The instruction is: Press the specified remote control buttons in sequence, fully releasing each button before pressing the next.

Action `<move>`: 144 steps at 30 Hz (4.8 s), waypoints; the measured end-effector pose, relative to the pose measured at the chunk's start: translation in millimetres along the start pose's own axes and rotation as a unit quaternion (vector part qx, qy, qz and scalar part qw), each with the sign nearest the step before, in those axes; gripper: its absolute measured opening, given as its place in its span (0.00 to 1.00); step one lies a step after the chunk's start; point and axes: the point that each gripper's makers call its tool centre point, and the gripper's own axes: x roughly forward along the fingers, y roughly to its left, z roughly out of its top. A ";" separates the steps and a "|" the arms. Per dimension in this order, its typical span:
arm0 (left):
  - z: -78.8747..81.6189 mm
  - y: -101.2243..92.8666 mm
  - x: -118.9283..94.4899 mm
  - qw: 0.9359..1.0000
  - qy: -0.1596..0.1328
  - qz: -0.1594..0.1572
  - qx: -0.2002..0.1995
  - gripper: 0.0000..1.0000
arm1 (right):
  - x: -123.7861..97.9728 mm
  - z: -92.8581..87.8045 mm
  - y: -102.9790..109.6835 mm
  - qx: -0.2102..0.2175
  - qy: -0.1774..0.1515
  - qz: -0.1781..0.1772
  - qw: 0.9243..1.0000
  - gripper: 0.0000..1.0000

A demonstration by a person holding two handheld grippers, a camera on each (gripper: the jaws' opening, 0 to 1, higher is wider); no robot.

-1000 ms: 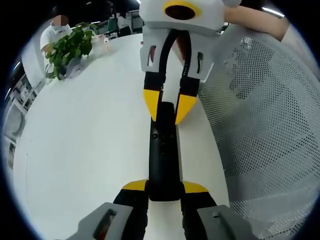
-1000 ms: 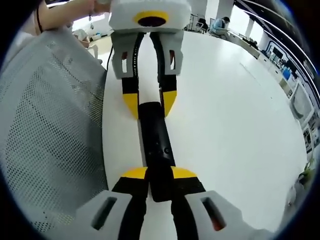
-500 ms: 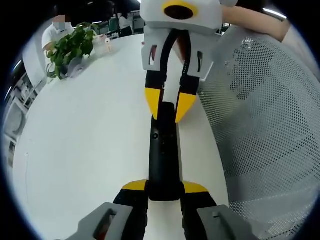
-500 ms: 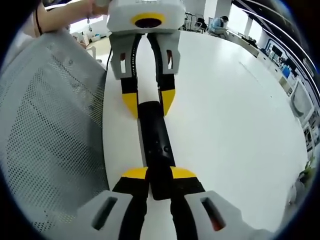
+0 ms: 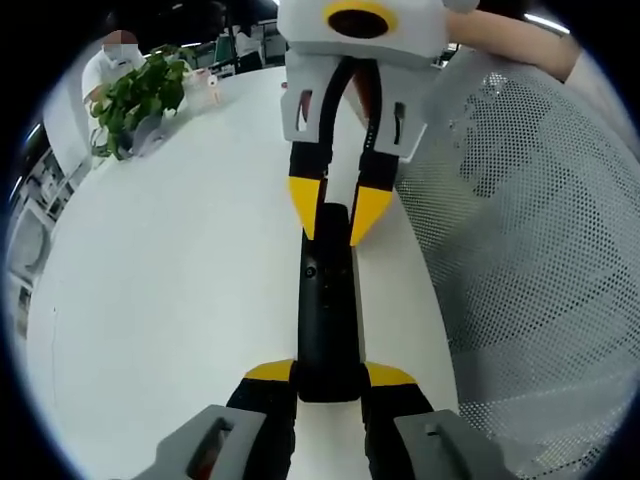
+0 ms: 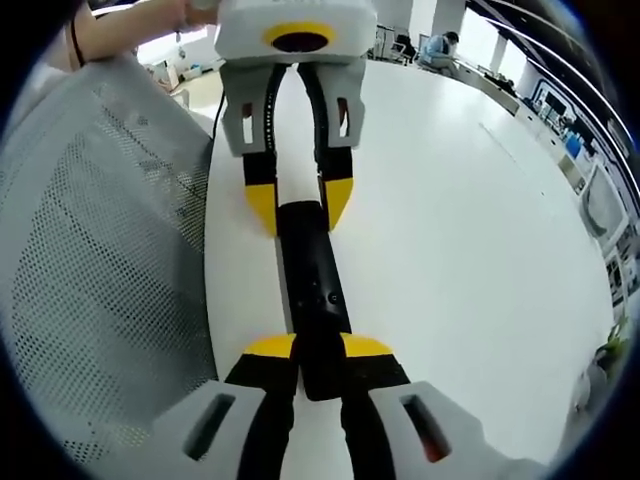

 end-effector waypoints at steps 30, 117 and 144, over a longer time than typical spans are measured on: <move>-0.4 0.0 0.0 1.000 -0.003 0.000 -0.003 0.24 | -1.7 -2.6 0.0 0.013 0.001 0.004 1.000 0.11; 0.9 -0.4 -1.2 0.999 -0.021 0.003 -0.030 0.24 | 4.8 19.6 13.5 -0.054 -0.007 -0.007 0.999 0.00; 0.5 -0.4 -1.1 1.000 -0.014 0.000 -0.026 0.24 | 15.9 23.3 15.7 -0.315 0.091 -0.073 0.942 0.00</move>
